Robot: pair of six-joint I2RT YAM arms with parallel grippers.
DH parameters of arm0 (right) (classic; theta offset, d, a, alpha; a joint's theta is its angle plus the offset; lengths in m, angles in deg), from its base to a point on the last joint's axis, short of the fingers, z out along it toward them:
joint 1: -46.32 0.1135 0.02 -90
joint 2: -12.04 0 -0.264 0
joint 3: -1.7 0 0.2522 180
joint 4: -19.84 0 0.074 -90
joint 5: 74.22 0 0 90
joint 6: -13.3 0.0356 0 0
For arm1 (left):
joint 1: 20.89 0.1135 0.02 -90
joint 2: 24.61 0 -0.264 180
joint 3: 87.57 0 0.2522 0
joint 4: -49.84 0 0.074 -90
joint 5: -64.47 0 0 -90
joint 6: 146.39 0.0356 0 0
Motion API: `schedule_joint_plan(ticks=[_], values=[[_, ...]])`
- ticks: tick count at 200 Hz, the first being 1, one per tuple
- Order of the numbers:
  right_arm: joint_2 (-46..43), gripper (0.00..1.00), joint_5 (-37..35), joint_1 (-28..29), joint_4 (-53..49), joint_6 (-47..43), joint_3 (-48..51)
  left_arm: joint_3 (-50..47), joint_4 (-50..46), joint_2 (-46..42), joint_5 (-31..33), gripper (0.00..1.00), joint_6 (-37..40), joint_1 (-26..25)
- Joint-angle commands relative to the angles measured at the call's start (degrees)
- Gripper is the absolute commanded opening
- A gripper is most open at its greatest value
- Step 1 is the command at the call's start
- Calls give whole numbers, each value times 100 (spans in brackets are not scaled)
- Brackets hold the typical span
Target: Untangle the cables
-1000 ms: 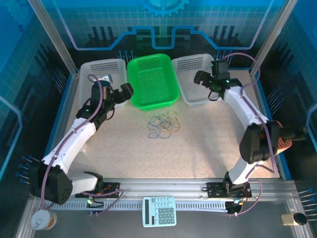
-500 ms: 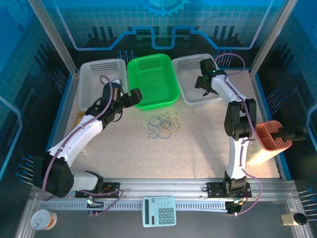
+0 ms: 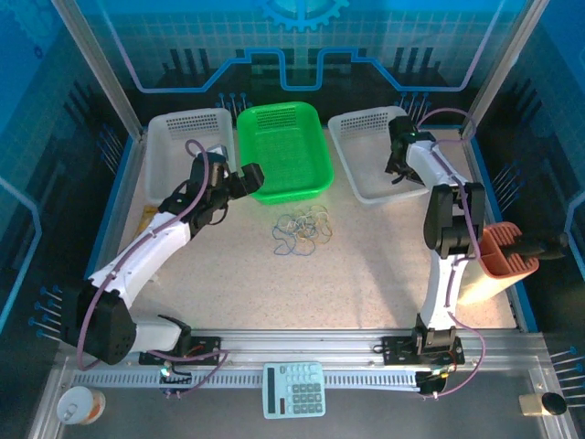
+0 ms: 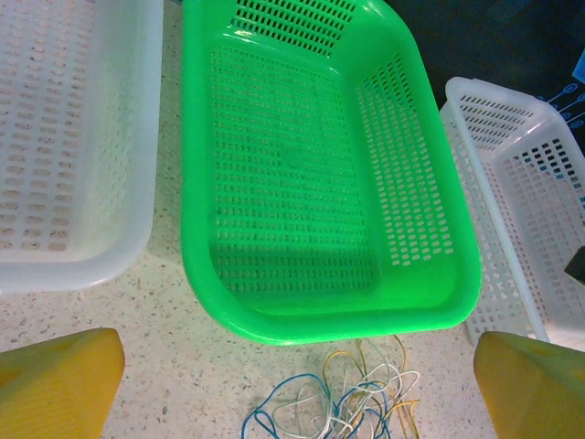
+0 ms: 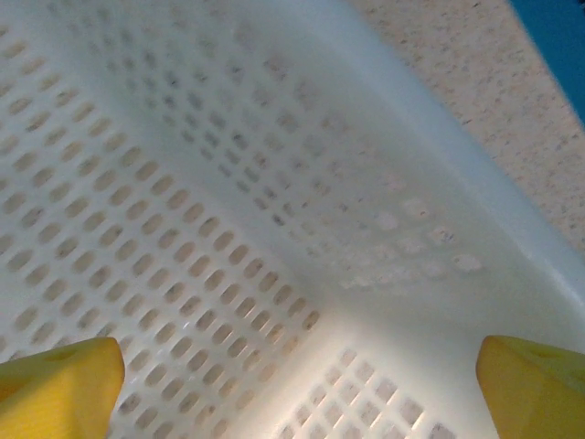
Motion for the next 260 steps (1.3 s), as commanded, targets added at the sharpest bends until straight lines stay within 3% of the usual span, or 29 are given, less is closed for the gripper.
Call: schedule_joint_plan(ticks=[1,53,91,125,146,190,260], values=[[-879,99,845,250,970,-654,350,70,-167,-255,34,99,-100,-75],[-2435,97,1950,1147,1634,-959,1042,-288,-541,-928,-304,99,-311,-91],[-3626,97,2204,2425,1967,-894,2365,-853,-841,-1603,-571,99,-615,-109],[-3876,98,2383,3523,2366,-555,3726,-1371,-974,-2055,-762,99,-869,-136],[-3601,91,2634,3961,2715,-465,4299,-1559,-1058,-2175,-881,99,-981,-145],[-3207,87,2501,4196,2981,-382,4552,-1723,-1099,-2300,-974,99,-1018,-154],[-2330,89,2161,3863,2803,-973,3852,-1708,-855,-2120,-1053,99,-1106,-162]])
